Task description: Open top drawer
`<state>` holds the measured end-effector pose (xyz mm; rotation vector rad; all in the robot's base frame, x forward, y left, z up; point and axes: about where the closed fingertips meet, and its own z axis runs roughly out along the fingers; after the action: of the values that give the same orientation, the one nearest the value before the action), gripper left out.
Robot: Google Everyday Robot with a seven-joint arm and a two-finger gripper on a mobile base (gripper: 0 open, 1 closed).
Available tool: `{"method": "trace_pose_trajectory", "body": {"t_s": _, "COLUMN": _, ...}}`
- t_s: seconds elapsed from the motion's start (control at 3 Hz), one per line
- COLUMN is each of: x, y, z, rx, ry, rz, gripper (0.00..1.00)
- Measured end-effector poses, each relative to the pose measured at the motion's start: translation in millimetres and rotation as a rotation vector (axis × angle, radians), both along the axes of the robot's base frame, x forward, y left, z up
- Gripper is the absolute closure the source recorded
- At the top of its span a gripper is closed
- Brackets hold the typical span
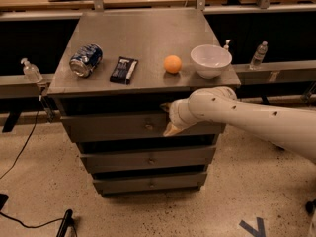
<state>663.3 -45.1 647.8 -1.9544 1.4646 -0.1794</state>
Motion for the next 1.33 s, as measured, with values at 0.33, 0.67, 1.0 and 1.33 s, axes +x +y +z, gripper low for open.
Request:
{"method": "trace_pose_trajectory", "body": {"t_s": 0.33, "x": -8, "y": -3, "z": 7, "rx": 0.020, "ry": 0.049, "rz": 0.013, "gripper": 0.61}}
{"method": "trace_pose_trajectory", "body": {"t_s": 0.67, "x": -44, "y": -15, "z": 23, "rx": 0.059, "ry": 0.093, "rz": 0.041, "gripper": 0.59}}
{"method": "trace_pose_trajectory", "body": {"t_s": 1.0, "x": -96, "y": -21, "z": 35, "rx": 0.089, "ry": 0.154, "rz": 0.080, "gripper": 0.55}}
{"method": "trace_pose_trajectory", "body": {"t_s": 1.33, "x": -144, "y": -20, "z": 34, "rx": 0.115, "ry": 0.237, "rz": 0.121, "gripper": 0.51}}
